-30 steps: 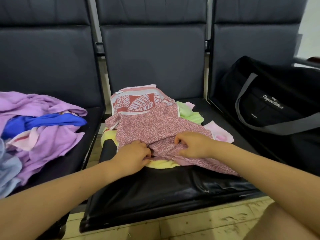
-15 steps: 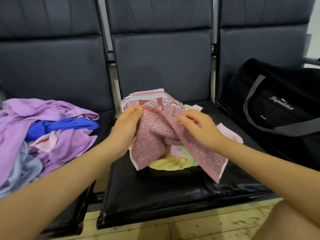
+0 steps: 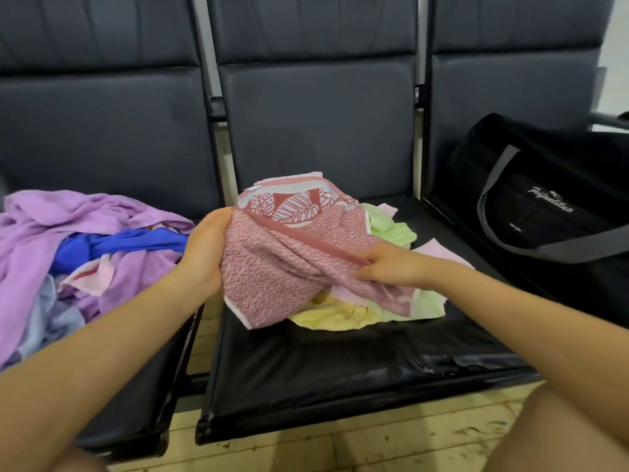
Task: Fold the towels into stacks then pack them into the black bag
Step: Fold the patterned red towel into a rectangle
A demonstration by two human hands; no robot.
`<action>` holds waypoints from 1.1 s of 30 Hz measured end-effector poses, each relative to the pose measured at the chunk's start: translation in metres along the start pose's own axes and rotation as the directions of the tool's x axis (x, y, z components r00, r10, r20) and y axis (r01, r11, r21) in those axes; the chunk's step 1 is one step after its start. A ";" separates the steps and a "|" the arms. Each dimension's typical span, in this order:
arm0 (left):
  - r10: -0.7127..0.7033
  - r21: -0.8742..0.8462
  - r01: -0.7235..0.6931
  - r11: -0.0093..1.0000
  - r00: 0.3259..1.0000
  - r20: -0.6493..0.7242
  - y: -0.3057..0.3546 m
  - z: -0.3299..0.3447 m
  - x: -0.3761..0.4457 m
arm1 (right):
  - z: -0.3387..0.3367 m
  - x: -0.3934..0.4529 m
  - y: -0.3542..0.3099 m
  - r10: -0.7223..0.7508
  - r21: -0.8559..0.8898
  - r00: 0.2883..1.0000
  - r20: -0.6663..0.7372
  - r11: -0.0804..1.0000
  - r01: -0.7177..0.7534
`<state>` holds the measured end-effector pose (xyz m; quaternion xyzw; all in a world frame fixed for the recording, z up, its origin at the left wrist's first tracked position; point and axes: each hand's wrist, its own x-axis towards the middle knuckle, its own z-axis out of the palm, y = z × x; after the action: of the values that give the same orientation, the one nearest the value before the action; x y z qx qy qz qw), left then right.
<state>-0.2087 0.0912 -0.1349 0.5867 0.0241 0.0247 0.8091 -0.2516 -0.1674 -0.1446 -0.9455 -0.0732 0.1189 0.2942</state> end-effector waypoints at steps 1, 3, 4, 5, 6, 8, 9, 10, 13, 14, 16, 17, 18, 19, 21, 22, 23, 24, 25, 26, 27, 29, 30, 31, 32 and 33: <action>0.013 -0.015 -0.014 1.000 0.999 -0.038 0.000 -0.006 0.004 | -0.004 -0.002 0.005 0.022 -0.012 1.000 0.020 1.000 -0.021; 0.023 -0.033 -0.027 0.999 0.991 -0.133 -0.002 -0.023 0.015 | -0.010 -0.005 0.012 0.049 0.084 0.999 0.000 0.995 -0.049; 0.018 -0.024 -0.023 0.999 0.983 -0.185 -0.003 -0.033 0.021 | -0.013 -0.005 0.016 0.065 0.200 0.998 -0.022 0.978 -0.059; 0.007 -0.026 -0.013 1.000 0.974 -0.228 -0.004 -0.040 0.026 | -0.017 -0.004 0.020 0.085 0.331 0.995 -0.052 0.942 -0.063; -0.011 -0.047 -0.001 0.999 0.967 -0.255 -0.006 -0.046 0.030 | -0.021 -0.004 0.023 0.103 0.444 0.991 -0.089 0.895 -0.053; -0.045 -0.060 0.029 0.998 0.959 -0.281 -0.014 -0.052 0.036 | -0.025 -0.002 0.029 0.126 0.572 0.979 -0.158 0.820 -0.013; -0.053 -0.030 0.046 0.998 0.960 -0.274 -0.019 -0.052 0.036 | -0.025 -0.001 0.029 0.126 0.574 0.976 -0.177 0.819 -0.002; -0.058 0.008 0.062 0.998 0.967 -0.249 -0.022 -0.049 0.036 | -0.022 0.000 0.029 0.113 0.541 0.977 -0.179 0.841 0.002; -0.074 0.083 0.087 0.993 0.986 -0.146 -0.030 -0.040 0.036 | -0.001 0.005 0.021 0.077 0.332 0.994 -0.082 0.942 -0.046; -0.073 0.095 0.084 0.992 0.991 -0.114 -0.031 -0.037 0.036 | 0.007 0.008 0.016 0.081 0.247 0.994 -0.073 0.967 -0.060; -0.078 0.130 0.085 0.988 0.995 -0.061 -0.034 -0.034 0.036 | 0.019 0.018 0.010 0.116 0.140 0.980 -0.164 0.986 -0.093; -0.091 0.137 0.097 0.986 0.995 -0.045 -0.036 -0.034 0.036 | 0.023 0.022 0.008 0.150 0.164 0.963 -0.224 0.980 -0.114; -0.107 0.145 0.110 0.983 0.994 -0.026 -0.038 -0.034 0.036 | 0.026 0.028 0.010 0.197 0.238 0.948 -0.250 0.961 -0.137; -0.125 0.167 0.126 0.978 0.992 -0.012 -0.039 -0.036 0.036 | 0.026 0.032 0.011 0.233 0.348 0.940 -0.248 0.927 -0.138; -0.163 0.225 0.159 0.961 0.987 -0.003 -0.042 -0.040 0.036 | 0.028 0.038 0.015 0.245 0.487 0.951 -0.190 0.864 -0.126; -0.164 0.249 0.159 0.955 0.986 -0.002 -0.044 -0.040 0.036 | 0.029 0.040 0.017 0.232 0.483 0.952 -0.199 0.869 -0.111; -0.145 0.271 0.143 0.952 0.989 -0.016 -0.045 -0.040 0.036 | 0.027 0.043 0.018 0.217 0.458 0.944 -0.251 0.885 -0.082; -0.111 0.279 0.118 0.953 0.993 -0.041 -0.043 -0.038 0.035 | 0.022 0.045 0.018 0.193 0.411 0.909 -0.370 0.911 -0.026; -0.067 0.266 0.084 0.960 0.995 -0.073 -0.041 -0.036 0.038 | 0.015 0.046 0.016 0.168 0.363 0.833 -0.526 0.931 0.041; -0.023 0.235 0.047 0.971 0.994 -0.103 -0.039 -0.035 0.043 | 0.005 0.048 0.013 0.149 0.335 0.720 -0.677 0.934 0.121; 0.014 0.200 0.011 0.980 0.993 -0.121 -0.035 -0.034 0.048 | -0.006 0.049 0.009 0.157 0.335 0.593 -0.789 0.920 0.202; 0.094 0.196 -0.071 0.978 0.990 -0.109 -0.029 -0.029 0.058 | -0.027 0.053 0.005 0.219 0.379 0.435 -0.873 0.866 0.325; 0.141 0.253 -0.110 0.961 0.984 -0.106 -0.028 -0.025 0.063 | -0.032 0.057 0.007 0.246 0.399 0.415 -0.876 0.853 0.336; 0.196 0.351 -0.143 0.925 0.973 -0.121 -0.027 -0.022 0.067 | -0.032 0.062 0.009 0.277 0.427 0.433 -0.858 0.853 0.301; 0.238 0.434 -0.154 0.888 0.960 -0.146 -0.026 -0.019 0.070 | -0.029 0.067 0.013 0.317 0.468 0.484 -0.816 0.853 0.230; 0.255 0.518 -0.133 0.845 0.952 -0.171 -0.028 -0.019 0.074 | -0.024 0.073 0.021 0.367 0.521 0.568 -0.737 0.843 0.131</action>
<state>-0.1362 0.1059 -0.1679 0.7685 0.0648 0.1686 0.6138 -0.1732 -0.1819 -0.1507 -0.7771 0.1717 -0.2936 0.5296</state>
